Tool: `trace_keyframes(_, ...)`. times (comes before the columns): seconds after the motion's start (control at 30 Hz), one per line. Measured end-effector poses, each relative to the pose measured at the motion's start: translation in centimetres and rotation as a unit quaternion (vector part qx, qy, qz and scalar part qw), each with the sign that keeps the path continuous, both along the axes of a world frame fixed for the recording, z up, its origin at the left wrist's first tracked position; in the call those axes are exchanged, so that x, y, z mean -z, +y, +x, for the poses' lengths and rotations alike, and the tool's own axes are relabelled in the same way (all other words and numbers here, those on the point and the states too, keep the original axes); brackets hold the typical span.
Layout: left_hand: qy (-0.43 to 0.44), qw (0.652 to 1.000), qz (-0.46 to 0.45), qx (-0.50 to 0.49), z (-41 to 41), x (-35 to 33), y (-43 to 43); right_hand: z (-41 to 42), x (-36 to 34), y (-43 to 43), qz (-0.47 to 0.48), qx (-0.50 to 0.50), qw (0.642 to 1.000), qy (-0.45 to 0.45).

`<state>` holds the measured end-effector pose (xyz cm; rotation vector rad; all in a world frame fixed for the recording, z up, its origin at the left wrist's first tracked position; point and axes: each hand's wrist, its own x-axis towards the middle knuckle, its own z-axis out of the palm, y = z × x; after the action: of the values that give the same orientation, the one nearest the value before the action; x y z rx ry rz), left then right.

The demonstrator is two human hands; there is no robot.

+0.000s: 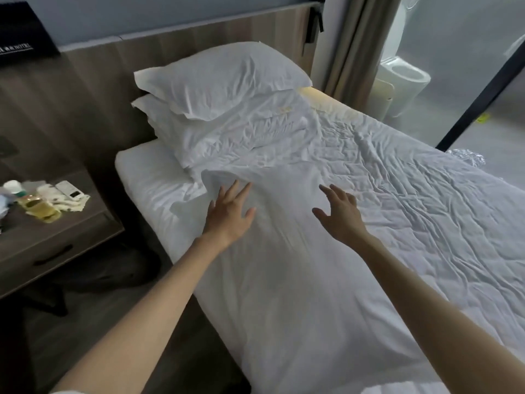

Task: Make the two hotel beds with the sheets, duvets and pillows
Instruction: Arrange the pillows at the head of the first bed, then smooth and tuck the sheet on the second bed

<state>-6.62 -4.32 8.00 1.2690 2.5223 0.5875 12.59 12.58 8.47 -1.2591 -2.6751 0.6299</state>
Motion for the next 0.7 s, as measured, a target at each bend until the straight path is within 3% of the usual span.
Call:
trace_keyframes(0.3,0.042,0.999,0.021,-0.026,1.5,-2.8,-5.8,-0.9,-3.5,-6.0,0.113,-0.126,0.985,0.037)
trace_keyframes(0.7,0.126,0.974,0.014,-0.186,13.3,-7.2,-22.8,3.1,-7.0,-19.2,0.131,-0.333,0.928,0.103)
